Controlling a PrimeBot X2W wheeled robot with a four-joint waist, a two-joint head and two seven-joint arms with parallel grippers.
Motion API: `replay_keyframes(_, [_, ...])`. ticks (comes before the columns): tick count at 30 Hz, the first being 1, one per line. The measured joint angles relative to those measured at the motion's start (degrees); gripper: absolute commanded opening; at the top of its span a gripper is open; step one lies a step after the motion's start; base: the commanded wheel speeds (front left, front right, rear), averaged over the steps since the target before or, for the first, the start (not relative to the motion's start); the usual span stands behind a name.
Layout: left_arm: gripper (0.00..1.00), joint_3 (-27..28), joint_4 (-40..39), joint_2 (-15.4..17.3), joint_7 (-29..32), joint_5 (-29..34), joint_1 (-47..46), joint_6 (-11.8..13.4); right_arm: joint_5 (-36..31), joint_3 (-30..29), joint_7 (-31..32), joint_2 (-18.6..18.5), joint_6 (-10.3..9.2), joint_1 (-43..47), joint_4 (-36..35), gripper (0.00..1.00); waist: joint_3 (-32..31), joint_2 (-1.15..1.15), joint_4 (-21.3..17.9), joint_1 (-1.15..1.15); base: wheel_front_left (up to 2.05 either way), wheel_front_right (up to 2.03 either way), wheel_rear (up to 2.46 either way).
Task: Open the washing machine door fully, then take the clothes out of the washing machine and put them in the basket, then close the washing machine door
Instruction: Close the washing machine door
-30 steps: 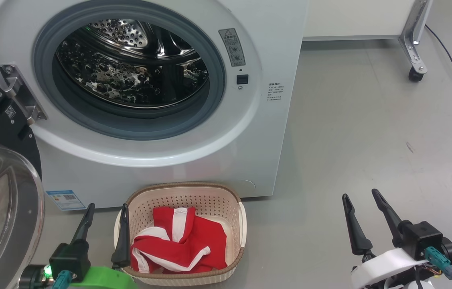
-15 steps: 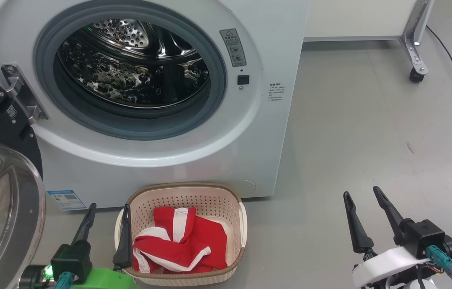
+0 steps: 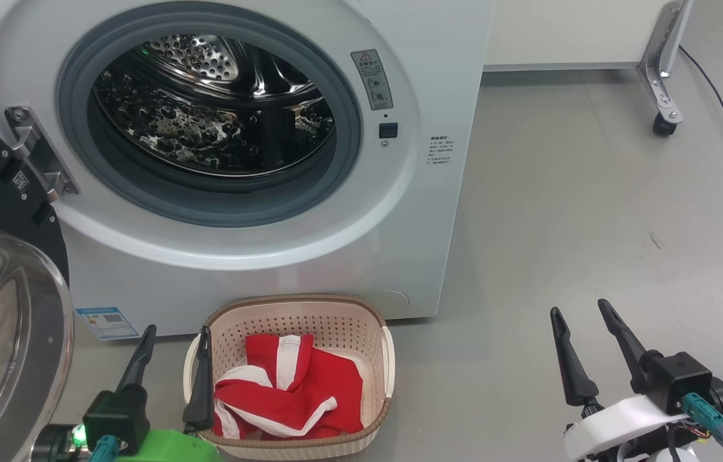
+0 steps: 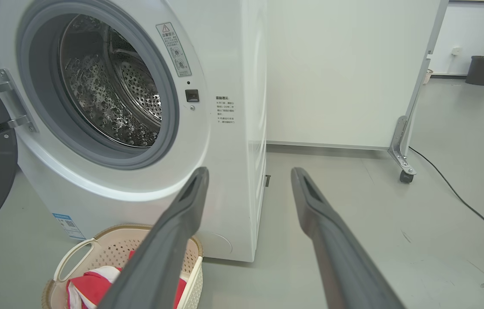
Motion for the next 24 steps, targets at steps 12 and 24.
replay_keyframes(12, [1.0, -0.3, -1.3, 0.0, 0.9, 0.2, 0.6, 0.0, 0.0, -0.2, 0.3, -0.4, -0.44, 0.5, -0.8, 1.0, 0.4, 0.0, 0.0, 0.0, -0.6, 0.6, 0.0])
replay_keyframes(24, [1.0, -0.6, -2.3, 0.3, 1.8, 0.4, 0.6, 0.2, 0.0, -0.4, 0.8, -0.5, -0.44, 0.5, -1.3, 1.0, 1.1, 0.0, 0.2, 0.0, -1.06, 1.06, 0.0])
